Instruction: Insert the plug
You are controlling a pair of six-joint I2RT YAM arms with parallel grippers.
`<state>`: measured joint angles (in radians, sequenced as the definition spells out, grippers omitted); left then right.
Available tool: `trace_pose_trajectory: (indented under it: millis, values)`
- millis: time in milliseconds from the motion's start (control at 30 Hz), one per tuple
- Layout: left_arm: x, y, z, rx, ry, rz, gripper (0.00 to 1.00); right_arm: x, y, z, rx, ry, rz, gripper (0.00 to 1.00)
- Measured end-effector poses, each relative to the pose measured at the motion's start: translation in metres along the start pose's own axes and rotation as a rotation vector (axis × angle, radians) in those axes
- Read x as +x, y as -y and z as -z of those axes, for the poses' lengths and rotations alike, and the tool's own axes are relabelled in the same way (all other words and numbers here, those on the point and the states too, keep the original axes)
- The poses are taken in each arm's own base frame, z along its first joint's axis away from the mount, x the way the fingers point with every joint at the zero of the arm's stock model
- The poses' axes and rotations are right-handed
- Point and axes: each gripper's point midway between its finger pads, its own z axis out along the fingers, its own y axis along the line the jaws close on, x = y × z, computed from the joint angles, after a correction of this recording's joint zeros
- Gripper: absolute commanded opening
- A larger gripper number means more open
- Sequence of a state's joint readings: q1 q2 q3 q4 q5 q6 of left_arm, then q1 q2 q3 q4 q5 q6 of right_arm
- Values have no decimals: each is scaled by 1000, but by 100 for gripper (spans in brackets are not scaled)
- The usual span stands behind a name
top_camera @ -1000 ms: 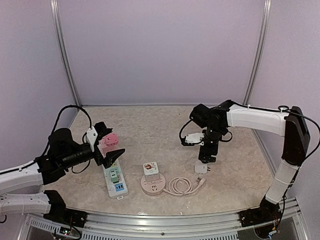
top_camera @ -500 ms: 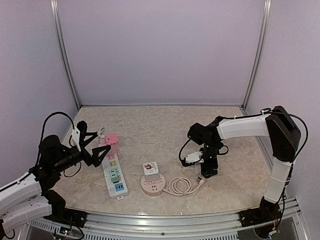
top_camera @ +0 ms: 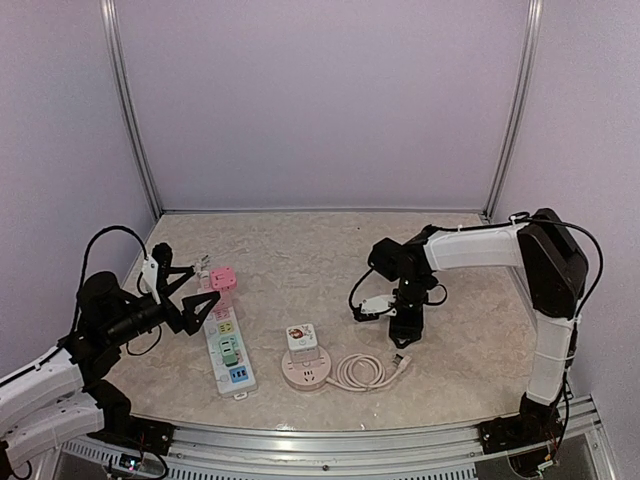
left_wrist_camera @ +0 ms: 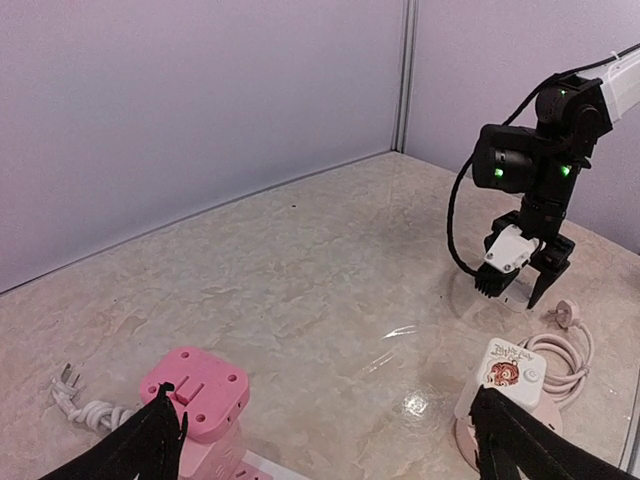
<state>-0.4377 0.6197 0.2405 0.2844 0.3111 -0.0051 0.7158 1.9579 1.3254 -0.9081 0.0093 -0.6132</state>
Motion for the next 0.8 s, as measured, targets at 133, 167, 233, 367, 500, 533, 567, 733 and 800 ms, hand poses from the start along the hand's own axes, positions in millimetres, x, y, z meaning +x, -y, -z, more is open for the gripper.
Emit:
trace_pose_trajectory:
  millis: [133, 167, 233, 367, 500, 533, 567, 733, 800]
  values:
    - [1, -1, 0, -3, -1, 3, 94, -2, 2, 1, 4, 5, -32, 10]
    - [1, -2, 0, -7, -1, 9, 93, -3, 3, 1, 7, 7, -44, 8]
    - [1, -5, 1, -16, 0, 23, 90, -6, 8, 4, 32, 24, -80, 5]
    - [-3, -10, 3, -37, 12, 92, 83, -27, 30, 32, 136, 144, -211, 0]
    - [-20, -11, 3, -38, 48, 185, 83, -68, 54, 121, 370, 424, -352, 0]
    - [-25, -11, 3, -34, 58, 214, 83, -85, 53, 154, 446, 528, -366, 0]
    - [-28, -11, 3, -30, 64, 239, 85, -104, 45, 188, 506, 645, -376, 0]
    - [-48, 13, -5, 72, 69, 318, 91, -180, -17, 293, 624, 1087, -352, 0]
    - [-60, 28, -7, 135, 75, 323, 91, -200, -33, 307, 644, 1183, -353, 0]
